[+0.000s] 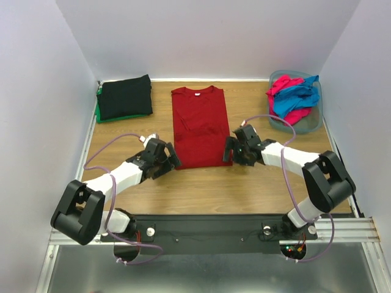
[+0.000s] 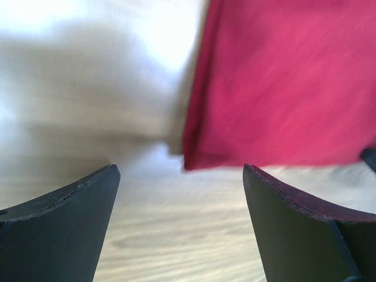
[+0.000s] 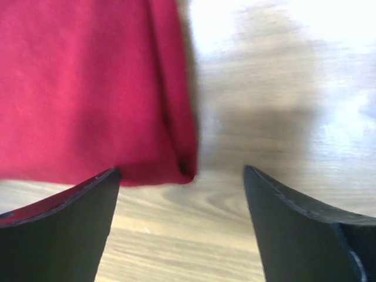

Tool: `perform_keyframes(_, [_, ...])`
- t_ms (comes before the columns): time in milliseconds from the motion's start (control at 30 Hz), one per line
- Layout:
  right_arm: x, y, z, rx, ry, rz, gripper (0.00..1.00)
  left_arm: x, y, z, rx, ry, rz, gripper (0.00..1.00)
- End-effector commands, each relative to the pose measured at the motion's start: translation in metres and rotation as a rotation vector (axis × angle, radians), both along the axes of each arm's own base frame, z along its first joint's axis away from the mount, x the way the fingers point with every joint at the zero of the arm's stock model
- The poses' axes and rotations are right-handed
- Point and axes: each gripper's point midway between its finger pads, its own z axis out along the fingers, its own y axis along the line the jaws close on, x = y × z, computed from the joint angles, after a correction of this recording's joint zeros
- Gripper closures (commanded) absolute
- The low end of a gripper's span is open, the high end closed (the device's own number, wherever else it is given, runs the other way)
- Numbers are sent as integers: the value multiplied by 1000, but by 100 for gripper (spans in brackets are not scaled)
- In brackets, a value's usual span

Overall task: Fold and stack the t-shirts
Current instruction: Fold the tshirt

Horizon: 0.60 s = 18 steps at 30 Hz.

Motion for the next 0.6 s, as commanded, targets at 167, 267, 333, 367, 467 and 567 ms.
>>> perform_keyframes(167, [-4,19,10,184,-51,-48,29,3,-22,3,-110,-38,-47,22])
perform_keyframes(267, [-6,18,1,177,-31,-55,41,4,-24,-4,-103,-22,-52,36])
perform_keyframes(333, [-10,21,-1,195,-16,-46,44,2,-26,-10,-103,-3,-67,47])
perform_keyframes(367, [-10,21,-1,195,-16,-48,44,2,-27,-12,-105,-2,-69,53])
perform_keyframes(467, [-13,20,-7,195,0,-61,46,-2,-27,-19,-105,25,-78,66])
perform_keyframes(567, [-13,18,-11,192,2,-72,53,-6,-26,-23,-107,33,-74,88])
